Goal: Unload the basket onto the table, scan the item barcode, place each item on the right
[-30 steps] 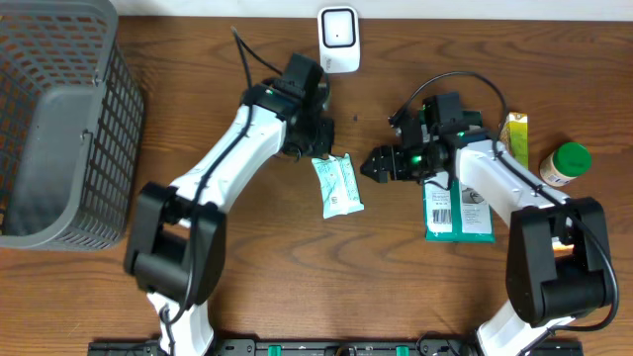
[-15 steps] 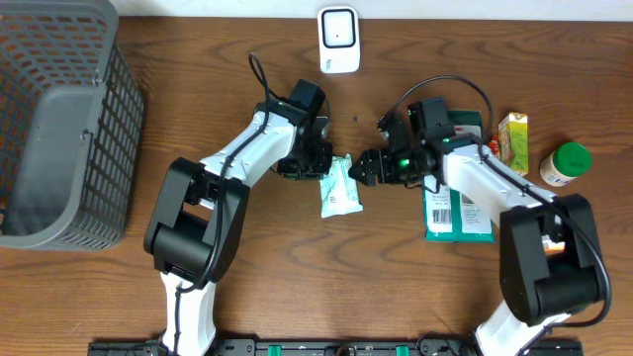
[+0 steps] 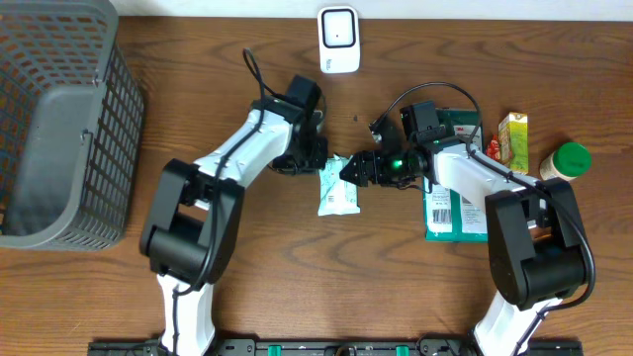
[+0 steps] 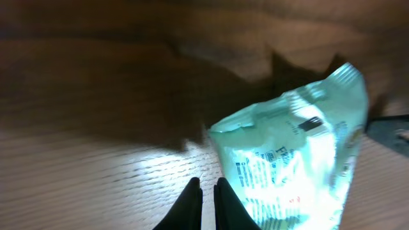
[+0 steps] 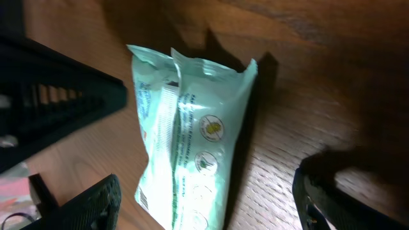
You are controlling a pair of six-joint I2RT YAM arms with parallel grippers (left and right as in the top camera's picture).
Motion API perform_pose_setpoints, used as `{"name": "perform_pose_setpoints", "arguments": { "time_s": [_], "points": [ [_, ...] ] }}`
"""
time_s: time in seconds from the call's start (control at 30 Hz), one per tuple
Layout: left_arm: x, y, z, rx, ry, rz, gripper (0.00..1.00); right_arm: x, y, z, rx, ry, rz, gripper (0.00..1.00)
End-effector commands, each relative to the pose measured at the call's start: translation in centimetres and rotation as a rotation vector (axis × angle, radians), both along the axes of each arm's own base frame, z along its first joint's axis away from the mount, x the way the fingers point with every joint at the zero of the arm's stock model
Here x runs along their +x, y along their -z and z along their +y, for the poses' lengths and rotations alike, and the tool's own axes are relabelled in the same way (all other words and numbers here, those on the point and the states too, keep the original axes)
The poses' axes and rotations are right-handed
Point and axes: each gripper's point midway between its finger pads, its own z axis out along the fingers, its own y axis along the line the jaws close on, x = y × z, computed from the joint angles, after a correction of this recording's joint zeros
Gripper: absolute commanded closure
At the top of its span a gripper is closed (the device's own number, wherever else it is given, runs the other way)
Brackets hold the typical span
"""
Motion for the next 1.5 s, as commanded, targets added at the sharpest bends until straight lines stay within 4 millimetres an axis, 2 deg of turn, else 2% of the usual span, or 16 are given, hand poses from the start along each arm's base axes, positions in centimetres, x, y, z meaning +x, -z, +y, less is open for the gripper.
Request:
{"name": "perform_pose_setpoints", "arguments": {
  "time_s": [0.0, 0.1, 0.3, 0.43, 0.53, 0.63, 0.73, 0.83, 1.1, 1.27, 1.33, 1.47],
  "points": [
    [1.7, -5.8, -0.4, -0.065, -0.008, -0.129, 0.92, -0.5, 0.4, 0.5, 0.058, -0.009, 0.043, 0.18],
    [0.7, -5.4, -1.4, -0.122, 0.01, -0.083, 0.92, -0.4, 0.2, 0.4, 0.08, -0.003, 0.05, 0.18],
    [-0.9, -2.3, -3.6, -0.259, 0.046, 0.013, 0.93, -0.5, 0.4, 0.0, 0.067, 0.009, 0.066, 0.18],
    [-2.0, 1.2, -3.0, -0.227, 0.036, 0.083, 0.92, -0.6, 0.7, -0.2, 0.052, 0.02, 0.077, 0.18],
    [-2.2, 3.9, -1.4, -0.121, 0.015, 0.098, 0.92, -0.7, 1.0, -0.2, 0.051, 0.02, 0.084, 0.17],
    [-2.2, 5.6, -0.3, -0.055, 0.004, 0.103, 0.92, -1.0, 1.6, -0.3, 0.05, 0.038, 0.119, 0.17],
    [-2.4, 6.5, -0.2, -0.049, 0.014, 0.114, 0.92, -1.6, 1.8, 0.5, 0.105, 0.017, 0.131, 0.18],
    [-2.3, 6.5, -0.3, -0.05, 0.018, 0.11, 0.92, -1.8, 1.8, 1.5, 0.152, -0.003, 0.107, 0.26],
    [-2.3, 6.5, -0.3, -0.05, 0.026, 0.108, 0.92, -2.3, 2.6, 2.8, 0.208, 0.064, 0.107, 0.32],
    [-2.3, 6.5, -0.3, -0.05, 0.026, 0.108, 0.92, -2.3, 2.5, 3.1, 0.245, 0.068, 0.075, 0.45],
    [-2.3, 6.5, -0.3, -0.05, 0.026, 0.108, 0.92, -2.2, 2.4, 3.1, 0.248, 0.067, 0.067, 0.55],
    [-2.1, 6.3, -0.3, -0.054, 0.032, 0.096, 0.92, -2.1, 2.4, 3.2, 0.248, 0.057, 0.051, 0.85]
  ]
}}
